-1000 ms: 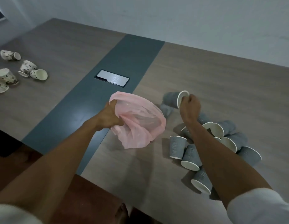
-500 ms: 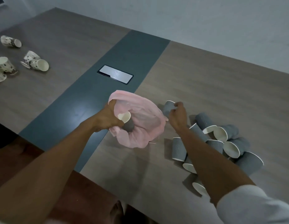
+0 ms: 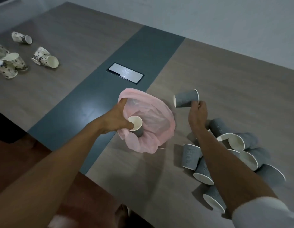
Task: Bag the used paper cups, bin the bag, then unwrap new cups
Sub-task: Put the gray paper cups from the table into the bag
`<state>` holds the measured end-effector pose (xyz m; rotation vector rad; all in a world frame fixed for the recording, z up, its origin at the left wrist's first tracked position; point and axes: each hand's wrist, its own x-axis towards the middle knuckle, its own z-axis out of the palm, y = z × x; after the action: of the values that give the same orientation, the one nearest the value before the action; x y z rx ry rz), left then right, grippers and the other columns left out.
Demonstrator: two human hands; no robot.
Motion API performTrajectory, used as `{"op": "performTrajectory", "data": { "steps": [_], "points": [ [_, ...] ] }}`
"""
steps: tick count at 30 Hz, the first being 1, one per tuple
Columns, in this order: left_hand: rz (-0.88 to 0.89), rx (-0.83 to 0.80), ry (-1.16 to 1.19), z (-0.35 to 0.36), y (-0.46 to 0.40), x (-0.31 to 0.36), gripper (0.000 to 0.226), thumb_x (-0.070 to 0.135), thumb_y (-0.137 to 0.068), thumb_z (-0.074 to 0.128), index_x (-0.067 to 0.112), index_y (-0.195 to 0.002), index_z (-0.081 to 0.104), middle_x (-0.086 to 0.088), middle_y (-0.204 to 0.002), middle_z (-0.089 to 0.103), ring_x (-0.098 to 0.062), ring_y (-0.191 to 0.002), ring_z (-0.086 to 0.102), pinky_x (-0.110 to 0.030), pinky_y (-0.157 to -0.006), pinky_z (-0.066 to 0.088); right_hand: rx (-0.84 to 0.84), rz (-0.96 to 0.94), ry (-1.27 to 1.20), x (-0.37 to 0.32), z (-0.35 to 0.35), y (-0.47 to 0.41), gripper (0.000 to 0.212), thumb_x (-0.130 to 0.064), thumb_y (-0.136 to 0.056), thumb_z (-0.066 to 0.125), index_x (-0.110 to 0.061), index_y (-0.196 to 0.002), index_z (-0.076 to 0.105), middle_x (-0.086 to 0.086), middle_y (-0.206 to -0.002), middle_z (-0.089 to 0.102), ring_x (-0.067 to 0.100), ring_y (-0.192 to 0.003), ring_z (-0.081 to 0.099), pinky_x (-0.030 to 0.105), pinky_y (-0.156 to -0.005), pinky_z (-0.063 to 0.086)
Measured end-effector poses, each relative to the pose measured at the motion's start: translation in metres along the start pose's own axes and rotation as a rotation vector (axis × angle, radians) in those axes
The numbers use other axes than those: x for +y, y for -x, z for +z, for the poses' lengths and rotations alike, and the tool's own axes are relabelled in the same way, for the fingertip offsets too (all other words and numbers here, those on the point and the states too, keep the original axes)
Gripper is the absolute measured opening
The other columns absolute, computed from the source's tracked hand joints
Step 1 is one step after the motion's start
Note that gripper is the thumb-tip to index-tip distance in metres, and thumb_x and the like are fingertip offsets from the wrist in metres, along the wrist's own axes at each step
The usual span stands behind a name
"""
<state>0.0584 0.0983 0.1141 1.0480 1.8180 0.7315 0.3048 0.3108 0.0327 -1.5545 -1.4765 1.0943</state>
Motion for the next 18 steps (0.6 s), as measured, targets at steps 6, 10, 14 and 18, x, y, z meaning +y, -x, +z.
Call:
{"op": "performTrajectory", "data": {
  "steps": [6,10,14,18],
  "points": [
    [-0.032,-0.023,0.015,-0.001,-0.008,0.026,0.116,-0.003,-0.08,0.079,0.045,-0.16,0.008,-0.003,-0.128,0.053,-0.028,-0.107,0.065,-0.031,-0.062,0.061,-0.301,-0.171,-0.032,-0.011,0.007,0.056,0.019,-0.029,-0.078,0.056,-0.01,-0.073,0.055,0.015,-0.065,0.054,0.019,-0.059,0.047,0.036,-0.054,0.04],
    [-0.05,-0.018,-0.002,-0.001,-0.008,0.033,0.116,-0.001,-0.081,0.08,0.041,-0.162,0.007,-0.004,-0.134,0.05,-0.029,-0.115,0.061,-0.028,-0.062,0.059,-0.303,-0.414,0.08,-0.009,0.018,0.072,0.012,-0.014,-0.08,0.066,-0.018,-0.091,0.066,-0.004,-0.075,0.061,0.01,-0.062,0.053,0.029,-0.062,0.047],
    [-0.058,-0.033,-0.003,0.0,-0.003,0.034,0.113,-0.001,-0.08,0.081,0.04,-0.161,0.013,-0.003,-0.134,0.051,-0.028,-0.119,0.059,-0.031,-0.069,0.062,-0.272,-0.529,0.058,-0.013,0.033,0.085,0.016,-0.011,-0.085,0.067,-0.012,-0.101,0.069,-0.003,-0.09,0.067,0.012,-0.066,0.057,0.025,-0.067,0.049],
    [-0.049,-0.022,0.033,-0.001,-0.002,0.033,0.115,-0.001,-0.081,0.08,0.043,-0.161,0.01,-0.007,-0.137,0.05,-0.031,-0.119,0.06,-0.035,-0.072,0.064,-0.399,-0.536,0.06,-0.019,0.046,0.095,0.014,-0.012,-0.09,0.066,-0.011,-0.103,0.071,-0.001,-0.088,0.07,0.015,-0.067,0.06,0.03,-0.068,0.055]
  ]
}}
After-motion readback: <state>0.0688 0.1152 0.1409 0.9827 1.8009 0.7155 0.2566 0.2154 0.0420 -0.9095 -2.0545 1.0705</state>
